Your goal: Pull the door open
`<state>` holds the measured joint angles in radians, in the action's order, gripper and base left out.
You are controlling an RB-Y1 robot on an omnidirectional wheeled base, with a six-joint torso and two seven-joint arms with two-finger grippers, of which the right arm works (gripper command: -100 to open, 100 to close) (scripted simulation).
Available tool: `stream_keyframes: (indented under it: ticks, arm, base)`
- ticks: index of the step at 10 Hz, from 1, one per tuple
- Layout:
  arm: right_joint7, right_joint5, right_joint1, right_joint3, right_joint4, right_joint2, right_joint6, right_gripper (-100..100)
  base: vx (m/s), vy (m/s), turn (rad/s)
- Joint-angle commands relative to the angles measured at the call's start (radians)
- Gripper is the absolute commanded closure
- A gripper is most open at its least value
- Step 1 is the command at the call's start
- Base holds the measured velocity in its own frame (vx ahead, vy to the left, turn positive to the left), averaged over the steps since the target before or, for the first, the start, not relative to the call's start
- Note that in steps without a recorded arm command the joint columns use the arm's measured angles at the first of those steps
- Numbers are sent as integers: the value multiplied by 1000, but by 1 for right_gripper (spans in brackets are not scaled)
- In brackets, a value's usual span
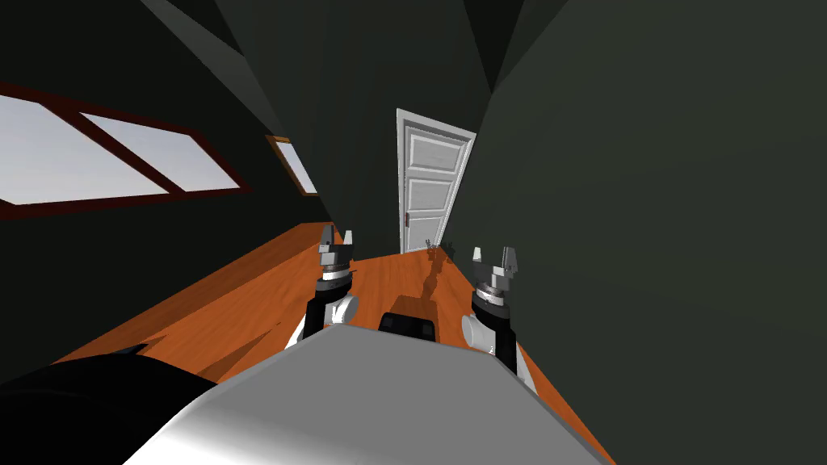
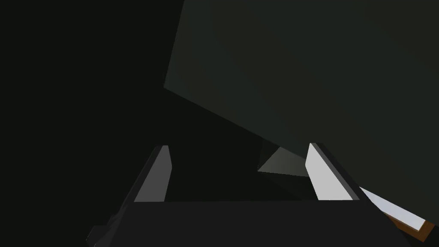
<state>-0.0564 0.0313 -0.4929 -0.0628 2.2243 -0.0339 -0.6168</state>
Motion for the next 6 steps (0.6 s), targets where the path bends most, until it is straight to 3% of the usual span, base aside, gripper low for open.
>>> stream_keyframes:
  ticks: [1, 6]
  arm:
    - [-24, 14, 9, 0, -28, -7, -4, -100]
    - [-118, 71, 44, -1, -138, -27, -21, -100]
  base:
    - [71, 16, 120]
    - [146, 11, 143]
